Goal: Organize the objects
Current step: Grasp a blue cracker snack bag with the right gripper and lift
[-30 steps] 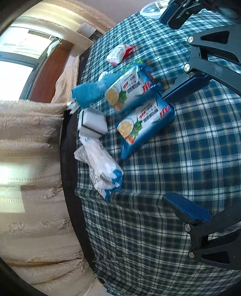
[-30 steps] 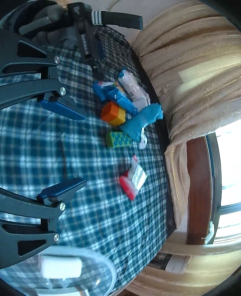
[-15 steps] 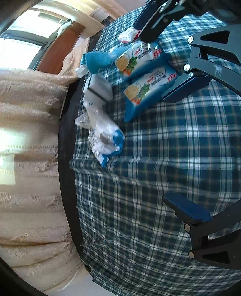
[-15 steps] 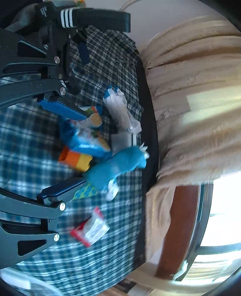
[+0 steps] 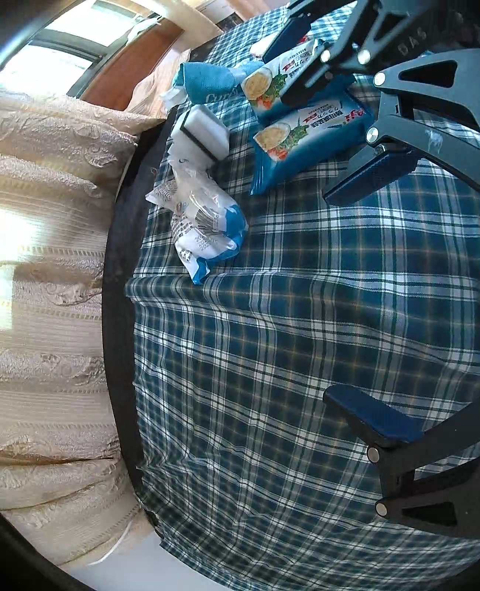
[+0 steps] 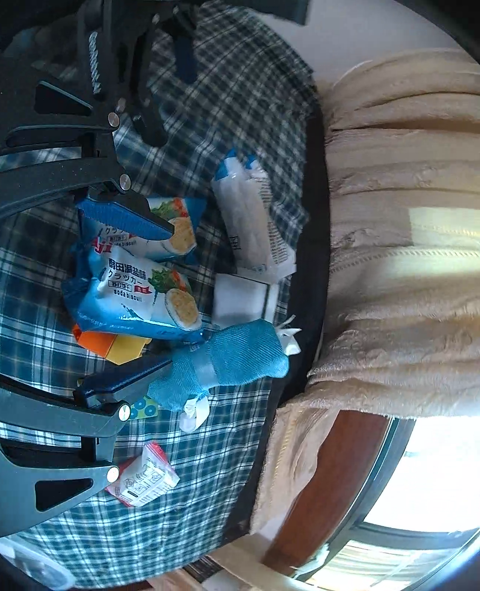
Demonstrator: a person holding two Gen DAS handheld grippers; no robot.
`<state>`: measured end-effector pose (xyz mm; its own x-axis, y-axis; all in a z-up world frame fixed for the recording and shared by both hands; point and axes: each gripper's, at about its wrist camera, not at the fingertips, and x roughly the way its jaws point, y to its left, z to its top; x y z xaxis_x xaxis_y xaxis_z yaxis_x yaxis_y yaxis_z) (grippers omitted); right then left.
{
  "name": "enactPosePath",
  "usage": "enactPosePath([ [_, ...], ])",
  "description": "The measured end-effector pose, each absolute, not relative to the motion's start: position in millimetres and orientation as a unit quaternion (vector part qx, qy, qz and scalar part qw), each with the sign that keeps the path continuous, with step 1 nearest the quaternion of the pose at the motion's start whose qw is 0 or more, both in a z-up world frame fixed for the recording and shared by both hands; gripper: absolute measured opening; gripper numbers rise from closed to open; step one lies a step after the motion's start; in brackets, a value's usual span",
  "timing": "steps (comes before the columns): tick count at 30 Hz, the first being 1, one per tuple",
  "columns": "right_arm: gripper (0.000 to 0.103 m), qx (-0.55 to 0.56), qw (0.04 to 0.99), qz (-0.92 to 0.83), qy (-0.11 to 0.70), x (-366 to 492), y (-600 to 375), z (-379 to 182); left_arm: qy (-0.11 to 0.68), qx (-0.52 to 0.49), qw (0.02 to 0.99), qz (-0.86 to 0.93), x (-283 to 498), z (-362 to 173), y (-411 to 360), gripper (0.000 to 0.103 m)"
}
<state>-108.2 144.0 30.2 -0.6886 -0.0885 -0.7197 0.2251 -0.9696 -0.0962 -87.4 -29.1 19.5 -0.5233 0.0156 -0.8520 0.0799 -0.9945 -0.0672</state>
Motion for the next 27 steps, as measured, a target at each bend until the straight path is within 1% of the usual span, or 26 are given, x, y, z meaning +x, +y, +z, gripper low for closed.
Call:
enactPosePath([
  [1,0.064,0.386,0.082,-0.914,0.095,-108.6,143.0,27.6,0.048,0.488,0.018,-0.871,-87.4,19.5,-28.9,0.100],
  [3,0.050,0.384,0.075,-0.914,0.104,-108.6,142.6,25.2,0.047,0.488,0.016,-0.871,-87.1,19.3,-27.8,0.100],
  [5,0.044,0.381,0.073,-0.915,0.107,-107.4,143.2,26.3,0.046,0.488,0.016,-0.871,-87.8,18.9,-27.9,0.100],
  [12,0.043,0.372,0.073,-0.923,0.072,-91.3,158.5,33.1,0.039,0.486,0.012,-0.873,-85.1,19.7,-21.9,0.100],
  [21,0.043,0.355,0.060,-0.933,0.004,-38.9,201.4,46.5,0.029,0.488,0.001,-0.872,-81.2,17.9,-7.4,0.100],
  [27,0.043,0.355,0.058,-0.932,-0.040,-8.8,227.1,43.2,0.013,0.488,0.000,-0.873,-80.0,20.4,7.8,0.100],
])
